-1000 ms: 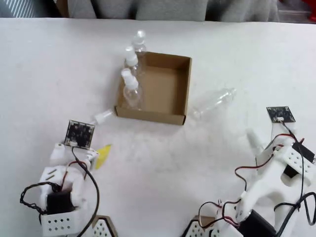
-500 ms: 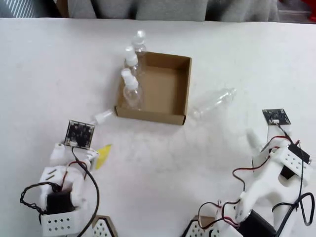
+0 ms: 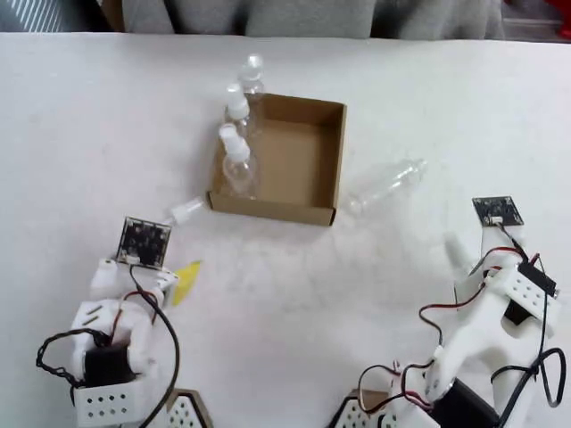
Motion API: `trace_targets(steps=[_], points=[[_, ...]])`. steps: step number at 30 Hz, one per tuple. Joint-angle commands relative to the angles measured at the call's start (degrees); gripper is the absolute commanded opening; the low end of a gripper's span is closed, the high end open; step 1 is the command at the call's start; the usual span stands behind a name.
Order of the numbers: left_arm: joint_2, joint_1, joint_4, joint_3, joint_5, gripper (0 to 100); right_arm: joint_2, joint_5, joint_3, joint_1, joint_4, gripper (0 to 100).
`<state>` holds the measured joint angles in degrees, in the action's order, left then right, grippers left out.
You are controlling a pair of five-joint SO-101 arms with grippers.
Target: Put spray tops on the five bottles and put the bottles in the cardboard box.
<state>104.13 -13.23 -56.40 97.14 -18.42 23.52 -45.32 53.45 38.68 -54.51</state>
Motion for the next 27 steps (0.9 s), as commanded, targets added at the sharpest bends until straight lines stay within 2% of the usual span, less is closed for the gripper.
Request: trace_targets(steps=[1, 11, 17, 27], points=[[0.5, -0.5, -0.4, -0.2, -0.4, 38, -3.6, -3.3, -2.6, -0.7, 0.4, 22.1], [0.5, -0.5, -0.2, -0.2, -0.4, 38, -17.4, -5.5, -10.8, -0.4, 0.0, 22.0], [0.5, -0.5, -0.1, -0.2, -0.4, 38, -17.8, -13.2, -11.1, -0.2, -3.3, 22.0], [0.5, -0.5, -0.2, -0.2, -0.4, 38, -18.2, -13.5, -11.3, -0.7, -2.4, 21.2]])
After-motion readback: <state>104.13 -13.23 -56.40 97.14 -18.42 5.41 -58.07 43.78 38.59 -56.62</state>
